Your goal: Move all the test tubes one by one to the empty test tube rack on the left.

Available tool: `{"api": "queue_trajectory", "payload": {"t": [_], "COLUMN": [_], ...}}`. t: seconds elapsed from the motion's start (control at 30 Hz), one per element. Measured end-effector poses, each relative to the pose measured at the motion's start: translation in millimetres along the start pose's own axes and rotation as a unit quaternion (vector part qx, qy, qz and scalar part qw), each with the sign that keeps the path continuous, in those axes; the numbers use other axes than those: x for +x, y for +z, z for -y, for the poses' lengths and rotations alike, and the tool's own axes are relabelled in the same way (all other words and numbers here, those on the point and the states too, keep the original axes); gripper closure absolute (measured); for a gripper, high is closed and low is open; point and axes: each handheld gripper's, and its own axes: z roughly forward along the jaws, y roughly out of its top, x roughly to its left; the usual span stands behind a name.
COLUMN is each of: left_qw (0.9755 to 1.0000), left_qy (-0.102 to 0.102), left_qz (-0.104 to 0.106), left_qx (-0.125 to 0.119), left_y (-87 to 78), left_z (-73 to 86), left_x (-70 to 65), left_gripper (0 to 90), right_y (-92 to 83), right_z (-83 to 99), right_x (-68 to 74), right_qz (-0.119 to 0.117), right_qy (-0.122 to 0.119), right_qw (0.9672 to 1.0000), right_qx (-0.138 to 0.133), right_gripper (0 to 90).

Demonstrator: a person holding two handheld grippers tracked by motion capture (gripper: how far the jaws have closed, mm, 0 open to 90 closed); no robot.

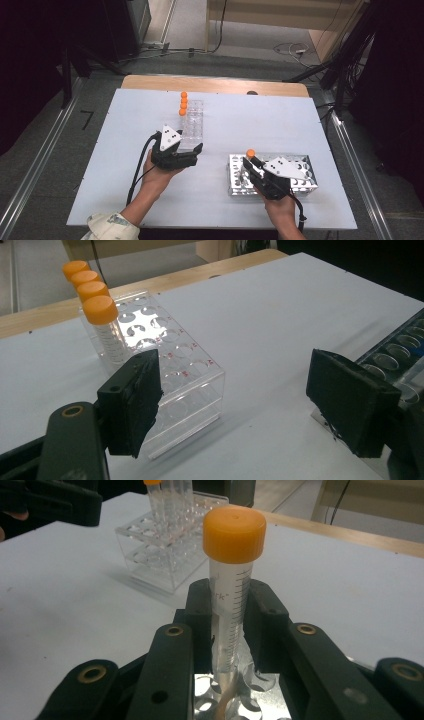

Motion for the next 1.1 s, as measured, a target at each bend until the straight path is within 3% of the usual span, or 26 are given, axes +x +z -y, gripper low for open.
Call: {"api": "queue_trajectory", "payload": {"t": [0.23, 0.47, 0.6, 0.9, 1.1], "left_qw": [0.9996, 0.9992, 0.9976, 0.997, 0.9966], "left_qy": [-0.011, -0.015, -0.032, -0.021, -0.025], "left_qz": [0.023, 0.03, 0.056, 0.063, 0.066], "left_qx": [-0.01, -0.021, -0.027, -0.04, -0.044], "left_y": [-4.4, -8.1, -11.2, -19.7, -22.3], "left_z": [-4.3, -11.3, -14.8, -19.4, -20.0], "left_x": [-2.5, -2.8, -4.0, -9.2, -10.3], "left_gripper": [23.1, 23.1, 23.1, 23.6, 23.6], "right_y": [-7.8, -14.8, -11.4, -1.6, 7.4], "right_z": [-11.8, -20.5, -20.2, -25.8, -26.7], "right_x": [-3.8, -1.5, 0.0, 12.3, 18.1], "right_qz": [-0.011, -0.021, -0.028, -0.049, -0.059], "right_qy": [0.007, 0.003, 0.01, -0.003, -0.007], "right_qw": [0.9998, 0.9994, 0.9993, 0.9986, 0.9982], "right_qx": [-0.015, -0.026, -0.021, -0.02, -0.012], "right_gripper": [72.2, 72.3, 72.3, 72.2, 72.3]}}
